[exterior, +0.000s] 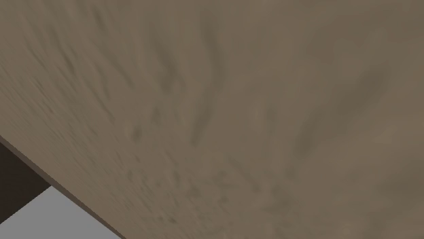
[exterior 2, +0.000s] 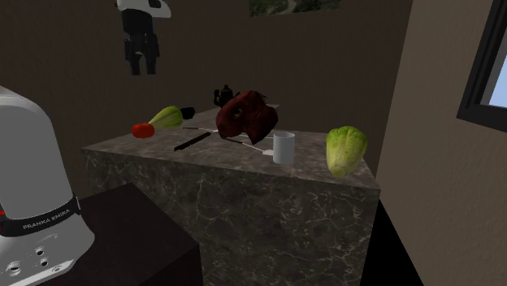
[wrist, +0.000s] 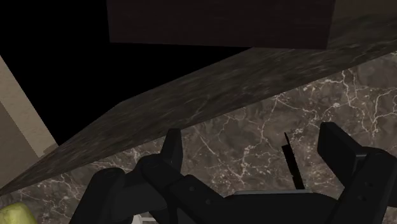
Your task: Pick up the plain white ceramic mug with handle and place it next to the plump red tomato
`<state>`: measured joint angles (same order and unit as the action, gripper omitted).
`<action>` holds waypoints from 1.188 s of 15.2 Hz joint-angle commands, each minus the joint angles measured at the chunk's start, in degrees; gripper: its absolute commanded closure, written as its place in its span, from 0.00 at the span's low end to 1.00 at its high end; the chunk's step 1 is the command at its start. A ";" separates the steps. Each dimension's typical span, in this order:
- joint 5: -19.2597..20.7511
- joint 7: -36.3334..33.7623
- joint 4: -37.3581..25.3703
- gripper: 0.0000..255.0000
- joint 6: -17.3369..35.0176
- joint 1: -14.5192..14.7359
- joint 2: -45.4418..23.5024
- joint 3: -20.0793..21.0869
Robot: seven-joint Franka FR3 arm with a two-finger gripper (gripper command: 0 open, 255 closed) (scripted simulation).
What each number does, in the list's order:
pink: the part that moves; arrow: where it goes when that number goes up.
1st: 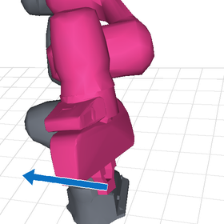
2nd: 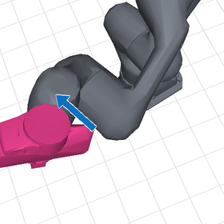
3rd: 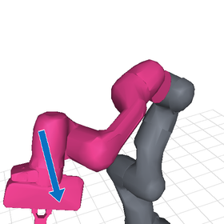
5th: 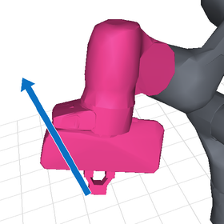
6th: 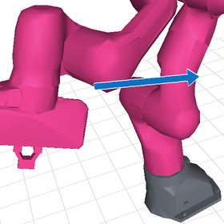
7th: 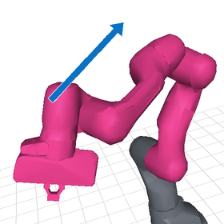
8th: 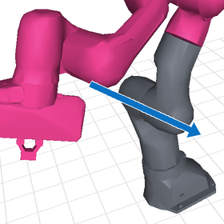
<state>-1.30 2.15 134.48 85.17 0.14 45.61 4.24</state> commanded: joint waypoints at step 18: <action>4.60 11.52 -12.36 0.00 17.72 -5.38 -30.62 -11.14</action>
<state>3.30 12.95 123.51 102.38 -4.99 16.93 -6.33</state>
